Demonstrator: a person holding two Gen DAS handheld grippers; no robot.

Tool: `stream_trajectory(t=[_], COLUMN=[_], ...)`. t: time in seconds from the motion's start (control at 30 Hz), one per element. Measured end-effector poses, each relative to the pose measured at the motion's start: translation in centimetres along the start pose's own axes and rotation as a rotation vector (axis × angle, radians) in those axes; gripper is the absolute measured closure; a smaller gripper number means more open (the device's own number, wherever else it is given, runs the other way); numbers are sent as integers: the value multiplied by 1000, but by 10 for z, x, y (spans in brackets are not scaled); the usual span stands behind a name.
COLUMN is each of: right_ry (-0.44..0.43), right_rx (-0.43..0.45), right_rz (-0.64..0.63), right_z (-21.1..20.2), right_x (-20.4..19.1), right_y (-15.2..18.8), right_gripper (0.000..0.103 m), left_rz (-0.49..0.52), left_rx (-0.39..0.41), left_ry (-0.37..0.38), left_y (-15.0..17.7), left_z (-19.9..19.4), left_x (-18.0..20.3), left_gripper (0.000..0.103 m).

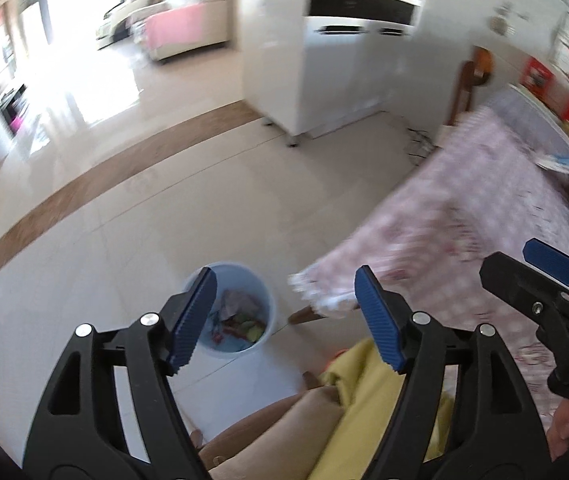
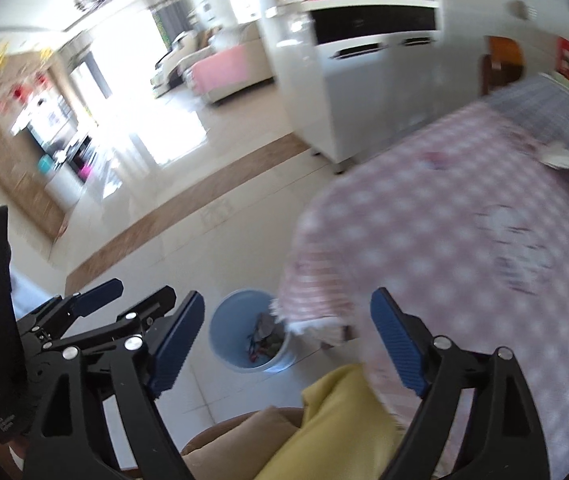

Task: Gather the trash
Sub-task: 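Move both open grippers back over the table trash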

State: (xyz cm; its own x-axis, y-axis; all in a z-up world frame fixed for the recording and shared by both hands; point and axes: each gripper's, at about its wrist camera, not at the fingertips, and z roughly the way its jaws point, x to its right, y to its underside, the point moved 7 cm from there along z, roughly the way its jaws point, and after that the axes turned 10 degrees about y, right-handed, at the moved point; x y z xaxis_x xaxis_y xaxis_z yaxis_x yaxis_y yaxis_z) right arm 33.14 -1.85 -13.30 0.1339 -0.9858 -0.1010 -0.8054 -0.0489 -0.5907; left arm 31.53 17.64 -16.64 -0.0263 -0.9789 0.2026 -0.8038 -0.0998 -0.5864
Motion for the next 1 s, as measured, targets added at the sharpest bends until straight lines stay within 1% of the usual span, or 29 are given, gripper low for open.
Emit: stream_trajectory(t=[0.1, 0.17, 0.27, 0.3, 0.5, 0.6, 0.73, 0.87, 0.93, 1.0], right_ry=[35, 68, 141, 170, 269, 325, 410, 460, 486, 508], right_rx=[29, 48, 69, 75, 83, 93, 99, 97, 89, 85], right_rz=[68, 123, 204, 233, 411, 482, 585, 674, 706, 735], right_z=[-16, -25, -40, -45, -70, -81, -99, -115, -121, -125], right_x=[43, 71, 117, 135, 233, 274, 332, 371, 391, 406], right_y=[3, 5, 14, 18, 45, 60, 81, 106, 116, 122], right_gripper=[19, 17, 16, 16, 15, 15, 15, 15, 15, 15], left_rz=[74, 117, 208, 230, 365, 433, 505, 566, 600, 624], left_rx=[-9, -19, -35, -37, -81, -109, -145, -180, -201, -222], left_ry=[58, 87, 152, 164, 264, 315, 360, 404, 440, 444], left_y=[-7, -10, -11, -12, -6, 1, 10, 17, 18, 16], left_z=[7, 11, 18, 20, 37, 46, 58, 67, 73, 84], left_x=[47, 74, 127, 141, 233, 280, 330, 375, 399, 420], left_gripper=[28, 28, 28, 27, 24, 23, 21, 21, 20, 20])
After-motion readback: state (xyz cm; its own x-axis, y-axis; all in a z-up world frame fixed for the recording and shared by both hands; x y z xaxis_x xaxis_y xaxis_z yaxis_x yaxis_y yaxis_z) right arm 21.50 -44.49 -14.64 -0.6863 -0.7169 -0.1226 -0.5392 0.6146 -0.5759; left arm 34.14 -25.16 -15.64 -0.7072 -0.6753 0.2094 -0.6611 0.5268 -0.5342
